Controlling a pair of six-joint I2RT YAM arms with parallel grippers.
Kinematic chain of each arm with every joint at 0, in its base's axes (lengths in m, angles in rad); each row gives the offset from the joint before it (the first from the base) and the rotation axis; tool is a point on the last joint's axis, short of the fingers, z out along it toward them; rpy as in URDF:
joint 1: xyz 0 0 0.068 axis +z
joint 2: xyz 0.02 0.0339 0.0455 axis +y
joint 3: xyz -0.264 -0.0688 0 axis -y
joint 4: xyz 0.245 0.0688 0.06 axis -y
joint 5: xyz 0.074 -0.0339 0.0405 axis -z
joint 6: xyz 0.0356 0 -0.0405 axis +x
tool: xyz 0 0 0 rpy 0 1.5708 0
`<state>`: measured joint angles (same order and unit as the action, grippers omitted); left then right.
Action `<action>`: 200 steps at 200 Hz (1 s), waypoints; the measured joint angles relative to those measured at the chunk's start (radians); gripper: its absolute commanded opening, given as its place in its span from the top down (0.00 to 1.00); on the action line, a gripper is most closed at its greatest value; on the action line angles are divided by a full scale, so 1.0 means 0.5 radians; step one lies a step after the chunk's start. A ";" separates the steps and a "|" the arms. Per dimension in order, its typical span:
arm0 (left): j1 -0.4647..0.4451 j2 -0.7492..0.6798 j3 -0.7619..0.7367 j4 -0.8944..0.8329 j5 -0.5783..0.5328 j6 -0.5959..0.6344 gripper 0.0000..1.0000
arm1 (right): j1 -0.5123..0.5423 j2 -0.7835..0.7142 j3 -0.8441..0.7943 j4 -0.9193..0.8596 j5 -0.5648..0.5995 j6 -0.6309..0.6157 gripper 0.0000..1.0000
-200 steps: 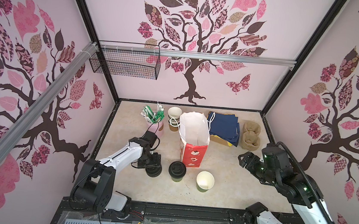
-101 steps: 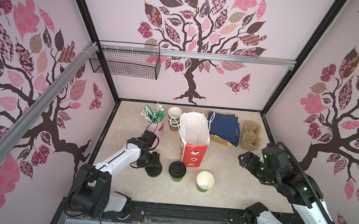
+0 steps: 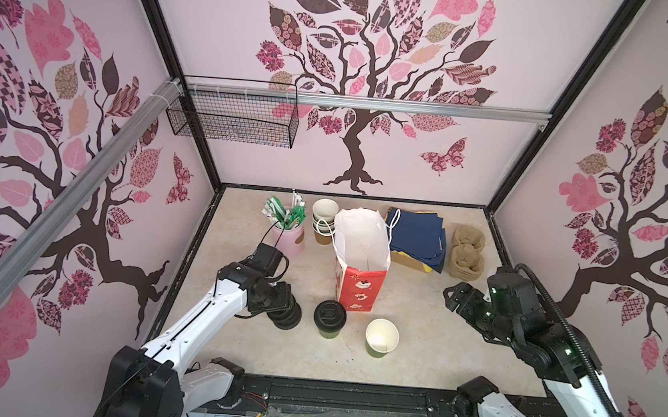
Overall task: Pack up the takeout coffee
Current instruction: 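Lift the black lid and carry it over the green paper cup with the left gripper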
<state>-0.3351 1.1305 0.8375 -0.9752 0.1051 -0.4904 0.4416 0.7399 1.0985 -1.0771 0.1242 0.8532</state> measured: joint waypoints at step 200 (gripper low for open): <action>-1.364 -0.333 0.845 -0.534 -0.372 0.044 0.40 | 0.000 0.097 0.025 -0.114 -0.002 -0.092 0.13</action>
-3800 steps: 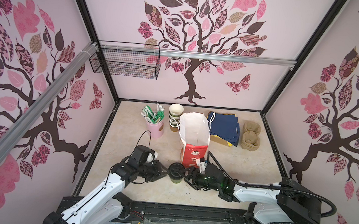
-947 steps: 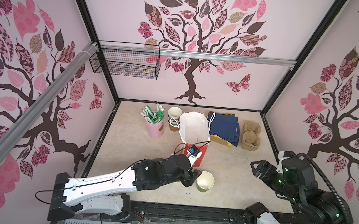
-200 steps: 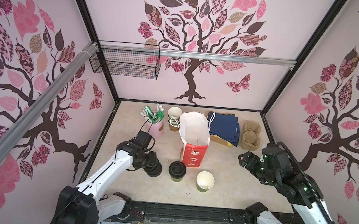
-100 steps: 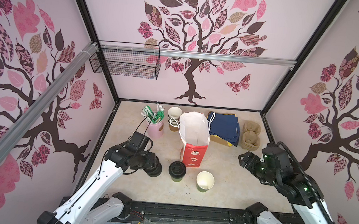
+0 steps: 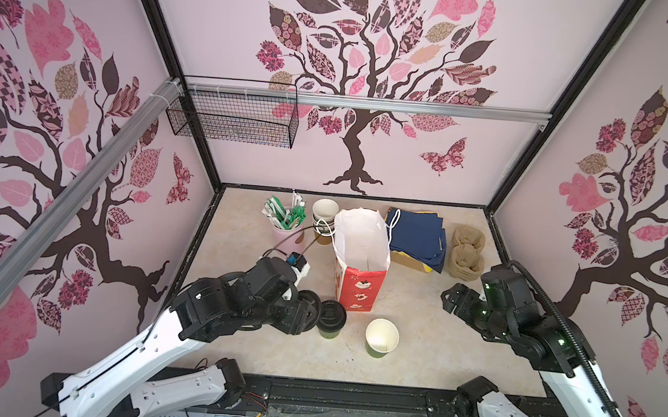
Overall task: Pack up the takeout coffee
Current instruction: 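Lift the black lid and carry it over the green paper cup with the left gripper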
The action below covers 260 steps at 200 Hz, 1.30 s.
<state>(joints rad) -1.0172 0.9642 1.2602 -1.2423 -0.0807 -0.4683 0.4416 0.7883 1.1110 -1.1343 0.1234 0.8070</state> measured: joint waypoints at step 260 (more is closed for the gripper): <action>-0.583 1.328 0.568 0.137 -0.179 1.208 0.43 | -0.718 0.044 -0.639 0.443 -0.301 0.466 0.15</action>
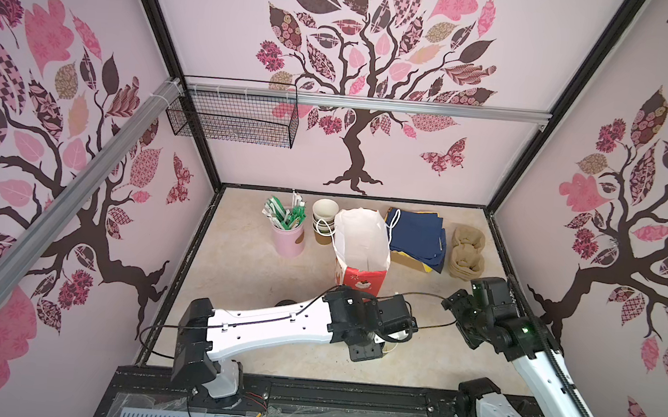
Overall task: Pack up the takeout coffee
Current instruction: 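Lift the black lid and carry it over the green paper cup with the left gripper, then lower the black lid onto the green cup rim and press down with the left gripper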
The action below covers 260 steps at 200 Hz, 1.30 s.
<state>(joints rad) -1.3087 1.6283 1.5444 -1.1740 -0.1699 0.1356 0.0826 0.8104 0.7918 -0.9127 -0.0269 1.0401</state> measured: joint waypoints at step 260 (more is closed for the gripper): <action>0.143 0.614 0.558 -0.153 0.141 0.027 0.40 | -0.630 0.067 0.202 -0.069 -0.410 -0.559 0.14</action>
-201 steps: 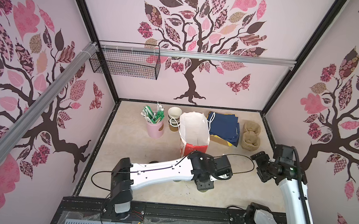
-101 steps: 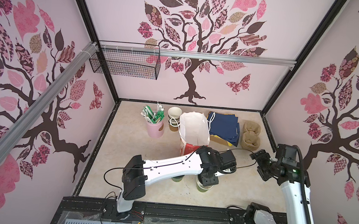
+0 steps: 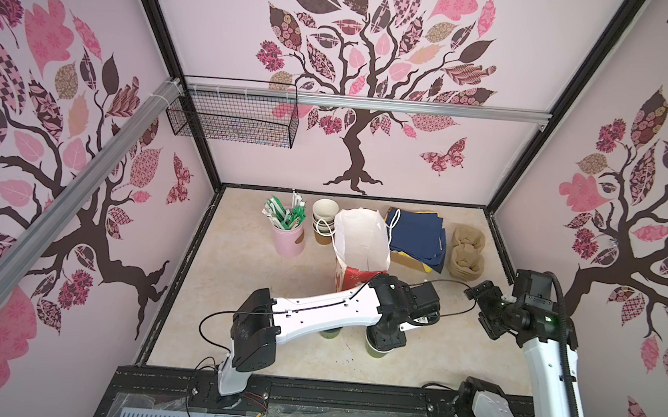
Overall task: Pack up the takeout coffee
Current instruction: 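Lower the black lid onto the green cup rim and press down with the left gripper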
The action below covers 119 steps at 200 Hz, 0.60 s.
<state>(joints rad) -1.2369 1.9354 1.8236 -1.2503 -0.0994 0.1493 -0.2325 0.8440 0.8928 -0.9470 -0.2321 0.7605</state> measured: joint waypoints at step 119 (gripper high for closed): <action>0.008 0.053 -0.001 -0.002 0.029 -0.038 0.38 | 0.000 0.001 0.000 -0.006 -0.002 -0.005 0.14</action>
<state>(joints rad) -1.2327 1.9617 1.8233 -1.2510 -0.0849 0.1303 -0.2325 0.8444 0.8928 -0.9501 -0.2329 0.7578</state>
